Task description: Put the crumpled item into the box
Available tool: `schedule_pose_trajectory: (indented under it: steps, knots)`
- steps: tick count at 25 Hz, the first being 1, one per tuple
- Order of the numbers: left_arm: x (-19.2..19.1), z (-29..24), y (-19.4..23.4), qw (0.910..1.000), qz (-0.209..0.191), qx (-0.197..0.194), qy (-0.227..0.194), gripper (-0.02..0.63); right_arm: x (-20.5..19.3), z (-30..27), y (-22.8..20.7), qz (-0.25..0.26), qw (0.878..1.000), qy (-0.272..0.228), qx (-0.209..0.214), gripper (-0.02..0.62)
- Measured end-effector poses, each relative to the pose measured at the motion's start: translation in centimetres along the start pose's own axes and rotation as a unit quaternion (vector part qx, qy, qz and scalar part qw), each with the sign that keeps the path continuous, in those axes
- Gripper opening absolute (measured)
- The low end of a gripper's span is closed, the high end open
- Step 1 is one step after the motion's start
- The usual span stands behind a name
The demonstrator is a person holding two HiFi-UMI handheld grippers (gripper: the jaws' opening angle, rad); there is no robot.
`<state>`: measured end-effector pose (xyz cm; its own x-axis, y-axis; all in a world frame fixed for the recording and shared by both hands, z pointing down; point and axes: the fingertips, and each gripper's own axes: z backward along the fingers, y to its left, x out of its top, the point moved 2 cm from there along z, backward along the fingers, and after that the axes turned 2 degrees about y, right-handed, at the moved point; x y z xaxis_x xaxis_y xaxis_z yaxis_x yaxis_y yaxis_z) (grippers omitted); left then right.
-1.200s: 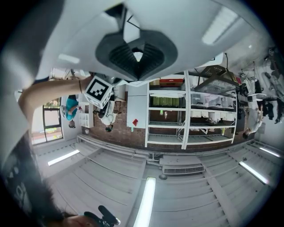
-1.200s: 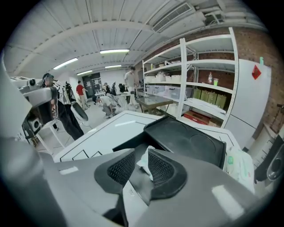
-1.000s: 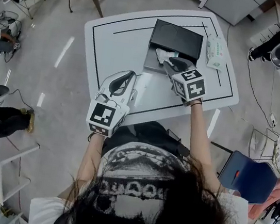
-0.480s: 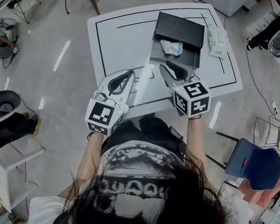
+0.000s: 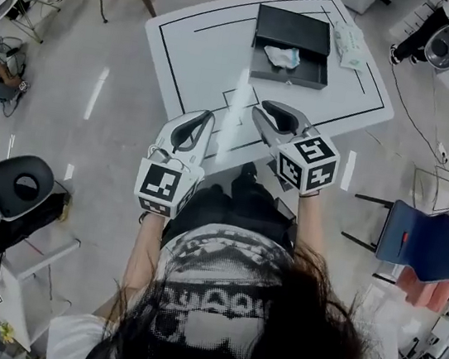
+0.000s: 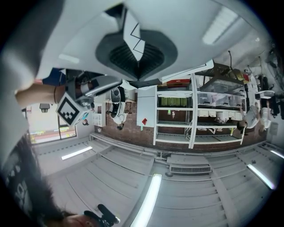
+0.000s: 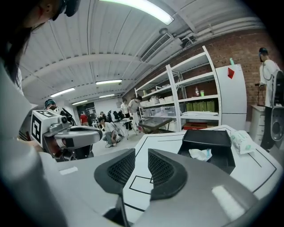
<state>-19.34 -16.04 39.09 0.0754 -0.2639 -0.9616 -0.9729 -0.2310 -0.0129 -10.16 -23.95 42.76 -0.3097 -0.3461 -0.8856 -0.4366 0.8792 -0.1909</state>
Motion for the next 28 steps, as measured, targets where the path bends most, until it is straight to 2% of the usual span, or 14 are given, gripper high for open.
schedule_pose_trajectory:
  steps: [8,14,23,28]
  knots:
    - [-1.8,4.0,-1.1,0.9998,0.006,-0.020,0.001,0.000,-1.7,1.8,4.4,-0.003,1.000,0.001,-0.014,0.095]
    - [-2.5,5.9,-2.2,0.9997,0.011,-0.020,-0.002,0.000,-2.4,3.6,6.2,0.007,1.000,-0.009,-0.021,0.095]
    - [-3.4,7.6,-3.7,0.9999,0.015,0.002,0.002,0.000,-3.2,5.5,7.7,0.030,0.999,-0.023,0.002,0.095]
    - [-3.6,8.5,-5.9,0.9996,0.011,0.023,0.014,0.000,-4.4,8.3,7.2,0.024,0.999,-0.027,0.009,0.064]
